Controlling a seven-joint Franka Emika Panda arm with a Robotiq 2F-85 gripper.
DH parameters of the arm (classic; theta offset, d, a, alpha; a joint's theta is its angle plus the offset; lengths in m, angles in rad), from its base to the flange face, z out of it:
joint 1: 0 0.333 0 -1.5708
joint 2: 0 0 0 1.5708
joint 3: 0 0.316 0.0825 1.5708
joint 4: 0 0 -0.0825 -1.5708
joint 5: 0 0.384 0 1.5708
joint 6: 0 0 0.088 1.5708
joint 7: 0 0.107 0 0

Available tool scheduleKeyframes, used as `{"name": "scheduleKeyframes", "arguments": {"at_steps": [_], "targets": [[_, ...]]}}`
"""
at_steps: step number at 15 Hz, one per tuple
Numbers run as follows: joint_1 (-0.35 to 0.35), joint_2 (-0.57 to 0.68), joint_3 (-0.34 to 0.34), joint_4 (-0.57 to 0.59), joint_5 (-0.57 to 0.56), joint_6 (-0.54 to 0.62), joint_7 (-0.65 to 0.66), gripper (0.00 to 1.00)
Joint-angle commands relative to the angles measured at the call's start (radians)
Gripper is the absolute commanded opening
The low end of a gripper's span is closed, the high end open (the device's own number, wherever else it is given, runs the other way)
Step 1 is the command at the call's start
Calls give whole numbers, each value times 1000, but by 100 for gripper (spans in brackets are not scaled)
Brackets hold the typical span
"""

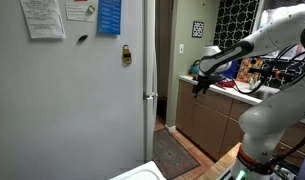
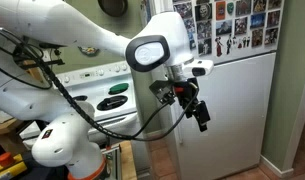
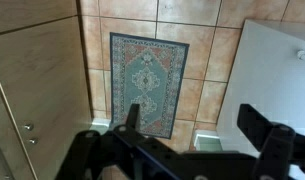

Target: Open the top fridge door

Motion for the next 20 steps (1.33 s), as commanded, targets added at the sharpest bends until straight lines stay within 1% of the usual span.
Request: {"name": "scheduleKeyframes", "arguments": {"at_steps": [1, 8, 9, 10, 12, 13, 16, 17, 18, 20], "targets": [[1, 0, 0, 1, 0, -3, 0, 100], [1, 0, 0, 1, 0, -3, 0, 100], [7, 6, 8, 7, 10, -2, 15, 100], [46, 12, 10, 33, 75, -15, 27, 100], [92, 9, 18, 72, 160, -45, 32, 100], [103, 12, 31, 96, 189, -62, 52, 100], [158, 20, 24, 180, 315, -151, 57, 100], [172, 20, 24, 199, 341, -164, 43, 100], [137, 2, 41, 152, 286, -113, 47, 100], [142, 1, 44, 168, 292, -121, 47, 100]]}}
